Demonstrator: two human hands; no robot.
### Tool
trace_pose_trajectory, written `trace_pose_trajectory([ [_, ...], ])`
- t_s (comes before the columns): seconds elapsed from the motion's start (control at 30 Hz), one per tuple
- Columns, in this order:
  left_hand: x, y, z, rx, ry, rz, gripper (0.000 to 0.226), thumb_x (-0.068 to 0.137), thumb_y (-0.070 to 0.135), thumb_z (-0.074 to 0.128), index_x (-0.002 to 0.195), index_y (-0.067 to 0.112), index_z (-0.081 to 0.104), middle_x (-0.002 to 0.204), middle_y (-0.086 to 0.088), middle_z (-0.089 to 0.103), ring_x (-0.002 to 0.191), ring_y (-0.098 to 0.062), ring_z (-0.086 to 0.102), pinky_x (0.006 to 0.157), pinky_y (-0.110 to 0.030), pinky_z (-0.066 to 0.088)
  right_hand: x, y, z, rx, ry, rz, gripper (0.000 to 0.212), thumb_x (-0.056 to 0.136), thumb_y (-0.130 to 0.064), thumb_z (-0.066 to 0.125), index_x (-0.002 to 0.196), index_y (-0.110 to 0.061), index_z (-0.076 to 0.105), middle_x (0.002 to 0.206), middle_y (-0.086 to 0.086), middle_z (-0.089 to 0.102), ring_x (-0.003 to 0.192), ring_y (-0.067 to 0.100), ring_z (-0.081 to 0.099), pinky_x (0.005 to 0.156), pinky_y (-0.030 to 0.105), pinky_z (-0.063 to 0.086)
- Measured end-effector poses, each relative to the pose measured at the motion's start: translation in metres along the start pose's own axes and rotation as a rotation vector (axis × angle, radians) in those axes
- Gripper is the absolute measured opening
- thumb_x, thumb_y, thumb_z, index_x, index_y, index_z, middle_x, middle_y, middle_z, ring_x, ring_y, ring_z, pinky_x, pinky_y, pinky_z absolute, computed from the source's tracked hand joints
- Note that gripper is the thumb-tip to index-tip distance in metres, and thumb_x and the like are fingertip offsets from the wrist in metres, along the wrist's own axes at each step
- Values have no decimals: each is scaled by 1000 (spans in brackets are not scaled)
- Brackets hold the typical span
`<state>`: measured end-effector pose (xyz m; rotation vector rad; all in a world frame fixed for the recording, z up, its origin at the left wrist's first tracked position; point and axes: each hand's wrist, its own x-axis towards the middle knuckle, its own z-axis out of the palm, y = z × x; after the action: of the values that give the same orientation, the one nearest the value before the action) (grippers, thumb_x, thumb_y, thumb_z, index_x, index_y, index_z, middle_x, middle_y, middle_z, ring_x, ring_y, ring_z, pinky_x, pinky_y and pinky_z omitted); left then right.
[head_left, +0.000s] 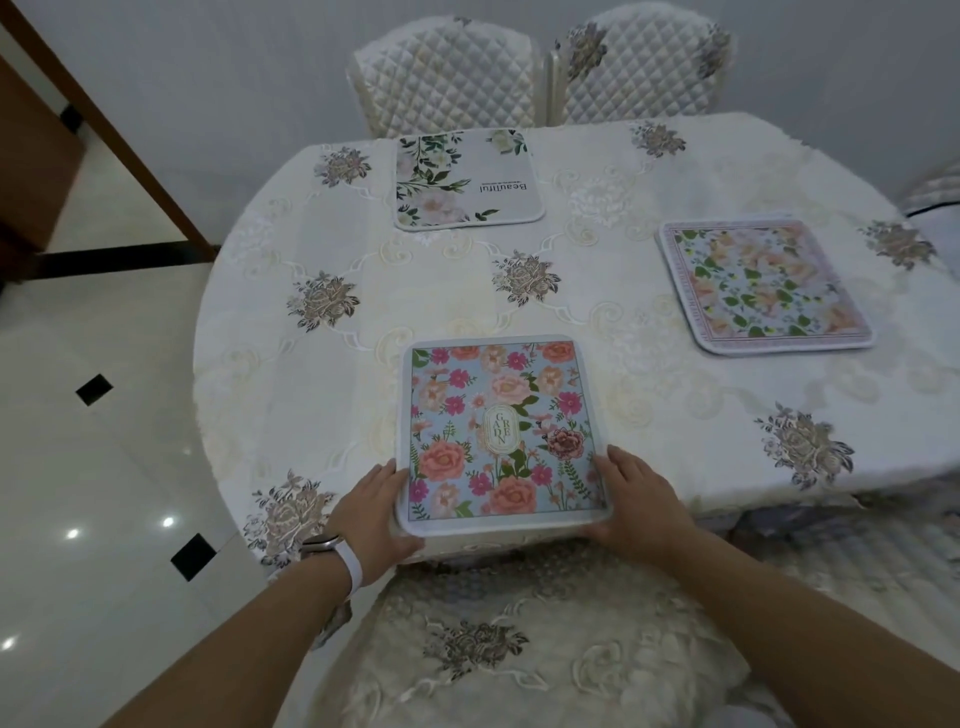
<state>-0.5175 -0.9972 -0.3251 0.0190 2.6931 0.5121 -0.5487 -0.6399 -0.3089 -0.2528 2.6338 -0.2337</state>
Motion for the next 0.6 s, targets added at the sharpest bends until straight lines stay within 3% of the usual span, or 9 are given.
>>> trace_pose_trajectory([
  [0.6,3,-3,6,-64,65,-10,93,68,54,77,145,21,36,156,-3,29,143,-21,24,116,-37,23,5,0,-8,-14,23,23,97,73,-70,64,150,-30,21,163,0,12,144,25,21,114,49,27],
])
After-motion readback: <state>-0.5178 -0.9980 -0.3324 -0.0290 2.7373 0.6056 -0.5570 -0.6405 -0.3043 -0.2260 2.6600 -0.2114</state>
